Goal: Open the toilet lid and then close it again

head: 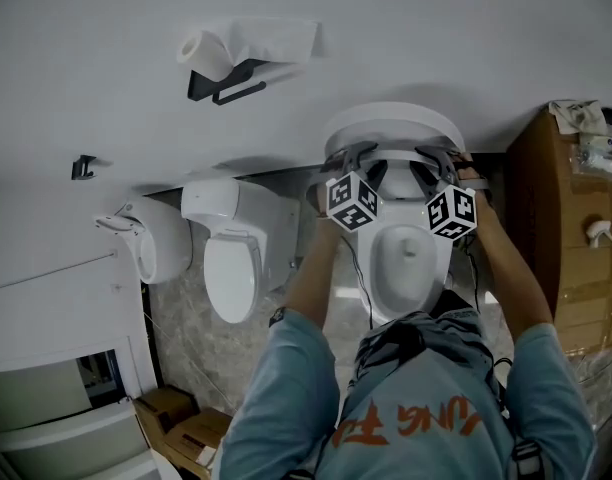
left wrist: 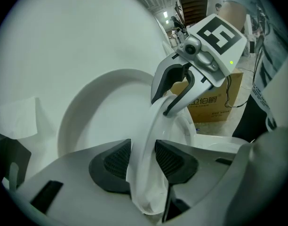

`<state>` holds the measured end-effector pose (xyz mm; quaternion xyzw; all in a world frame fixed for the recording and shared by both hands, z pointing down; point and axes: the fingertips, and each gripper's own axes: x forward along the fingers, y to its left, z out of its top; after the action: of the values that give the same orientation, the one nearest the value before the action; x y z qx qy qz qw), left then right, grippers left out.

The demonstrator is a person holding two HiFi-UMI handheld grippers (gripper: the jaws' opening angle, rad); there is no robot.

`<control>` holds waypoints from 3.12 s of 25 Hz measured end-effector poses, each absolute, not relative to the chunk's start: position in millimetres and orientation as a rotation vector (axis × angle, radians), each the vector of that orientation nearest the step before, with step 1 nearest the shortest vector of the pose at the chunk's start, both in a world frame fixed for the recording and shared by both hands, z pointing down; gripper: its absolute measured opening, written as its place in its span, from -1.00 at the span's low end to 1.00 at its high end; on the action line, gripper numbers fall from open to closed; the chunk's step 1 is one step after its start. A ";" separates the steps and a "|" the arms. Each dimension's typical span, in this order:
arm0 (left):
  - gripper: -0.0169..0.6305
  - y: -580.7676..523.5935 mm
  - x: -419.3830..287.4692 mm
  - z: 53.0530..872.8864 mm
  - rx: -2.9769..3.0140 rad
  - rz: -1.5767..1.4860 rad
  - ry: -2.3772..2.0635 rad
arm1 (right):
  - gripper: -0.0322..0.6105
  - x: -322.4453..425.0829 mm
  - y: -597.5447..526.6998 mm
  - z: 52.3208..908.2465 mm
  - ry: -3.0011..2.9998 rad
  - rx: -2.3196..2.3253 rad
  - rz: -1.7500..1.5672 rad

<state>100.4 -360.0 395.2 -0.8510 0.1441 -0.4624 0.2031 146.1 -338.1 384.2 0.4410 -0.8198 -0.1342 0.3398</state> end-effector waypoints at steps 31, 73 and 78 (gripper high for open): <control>-0.55 -242.6 55.7 394.2 -2.499 -1.261 0.220 | -0.61 97.8 -222.5 401.8 -2.250 0.792 -0.144; -0.26 57.0 -67.8 593.9 -2.491 -1.502 -0.024 | -0.43 -20.1 76.3 581.1 -1.824 0.388 -0.166; -0.24 74.5 -79.5 635.3 -2.380 -1.567 -0.032 | -0.39 -31.7 91.8 624.3 -1.775 0.342 -0.196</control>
<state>-79.5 74.5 635.3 -0.8262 -0.0109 -0.5441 0.1455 -31.7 91.8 624.3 0.1483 -0.7702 -0.0850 0.6145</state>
